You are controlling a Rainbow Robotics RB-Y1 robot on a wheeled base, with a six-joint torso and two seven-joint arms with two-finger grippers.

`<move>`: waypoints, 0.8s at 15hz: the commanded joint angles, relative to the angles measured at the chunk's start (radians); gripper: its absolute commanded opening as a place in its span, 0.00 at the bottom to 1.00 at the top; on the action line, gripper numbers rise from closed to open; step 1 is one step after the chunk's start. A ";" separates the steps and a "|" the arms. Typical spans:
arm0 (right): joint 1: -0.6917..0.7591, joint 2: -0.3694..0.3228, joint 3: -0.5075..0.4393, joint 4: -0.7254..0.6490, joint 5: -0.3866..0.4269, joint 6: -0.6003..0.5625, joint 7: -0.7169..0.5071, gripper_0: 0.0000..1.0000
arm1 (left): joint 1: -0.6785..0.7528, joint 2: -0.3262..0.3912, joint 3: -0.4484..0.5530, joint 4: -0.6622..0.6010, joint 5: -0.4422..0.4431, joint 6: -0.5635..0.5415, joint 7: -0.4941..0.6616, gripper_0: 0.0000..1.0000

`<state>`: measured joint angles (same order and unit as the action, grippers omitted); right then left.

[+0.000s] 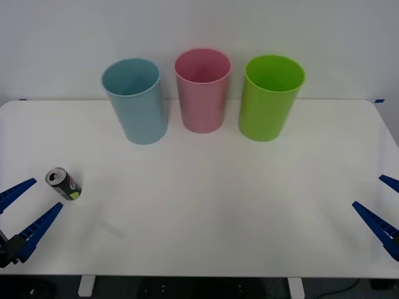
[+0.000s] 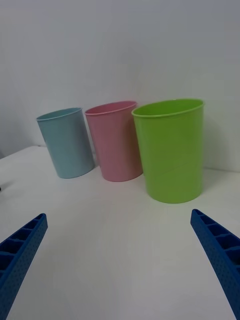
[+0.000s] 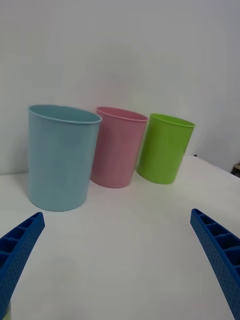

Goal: Grasp the object on the table and drop it into the matching bin: aluminum can to the light blue bin, PET bottle to the pink bin.

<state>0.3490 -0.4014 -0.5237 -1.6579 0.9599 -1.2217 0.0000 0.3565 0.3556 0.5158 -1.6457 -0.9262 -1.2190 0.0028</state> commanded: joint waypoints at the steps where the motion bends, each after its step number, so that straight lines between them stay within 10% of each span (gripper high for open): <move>1: 0.000 0.000 0.000 0.000 0.000 0.000 0.000 1.00 | 0.007 0.000 0.017 0.000 0.012 0.007 -0.001 1.00; 12: 0.000 0.000 0.000 0.000 0.000 0.000 0.000 1.00 | 0.111 0.000 0.040 0.000 0.010 0.205 -0.046 1.00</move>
<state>0.3490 -0.4014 -0.5237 -1.6580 0.9599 -1.2217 0.0000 0.4630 0.3559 0.5620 -1.6451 -0.9154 -1.0344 -0.0381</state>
